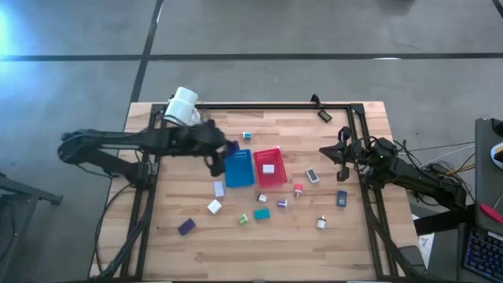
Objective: Pick & Place Office items
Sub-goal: Put the top purple digital clock into the blue bin
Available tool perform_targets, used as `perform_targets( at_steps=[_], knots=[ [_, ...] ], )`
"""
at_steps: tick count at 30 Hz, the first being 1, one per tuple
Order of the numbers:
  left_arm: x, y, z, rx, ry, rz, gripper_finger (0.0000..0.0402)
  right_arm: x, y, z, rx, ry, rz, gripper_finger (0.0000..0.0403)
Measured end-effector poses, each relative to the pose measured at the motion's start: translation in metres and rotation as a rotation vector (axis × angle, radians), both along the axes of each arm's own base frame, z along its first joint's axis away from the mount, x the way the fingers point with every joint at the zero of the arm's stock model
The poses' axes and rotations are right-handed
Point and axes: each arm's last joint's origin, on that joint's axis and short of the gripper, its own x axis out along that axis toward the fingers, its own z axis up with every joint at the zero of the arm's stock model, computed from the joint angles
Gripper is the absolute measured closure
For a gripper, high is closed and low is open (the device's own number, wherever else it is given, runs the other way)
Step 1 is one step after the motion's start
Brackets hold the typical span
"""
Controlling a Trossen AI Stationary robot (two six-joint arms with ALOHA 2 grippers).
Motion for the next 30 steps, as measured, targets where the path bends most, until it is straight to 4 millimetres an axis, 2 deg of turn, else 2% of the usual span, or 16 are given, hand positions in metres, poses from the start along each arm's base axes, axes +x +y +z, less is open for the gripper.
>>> perform_targets(
  at_steps=[7, 14, 21, 30],
  knots=[
    [0.041, 0.004, -0.059, -0.032, 0.241, -0.044, 0.0252, 0.000, 0.000, 0.000, -0.001, 0.001, -0.001, 0.0394],
    [0.061, 0.008, -0.109, -0.073, 0.405, -0.053, 0.0252, 0.000, -0.001, -0.001, 0.000, 0.000, -0.031, 0.0394],
    [0.074, 0.009, -0.135, -0.117, 0.476, -0.075, 0.0252, 0.000, -0.001, 0.000, 0.006, -0.002, -0.033, 0.0394],
    [0.078, 0.009, -0.144, -0.125, 0.505, -0.081, 0.0252, 0.000, -0.001, 0.000, 0.006, -0.005, -0.034, 0.0394]
  ],
)
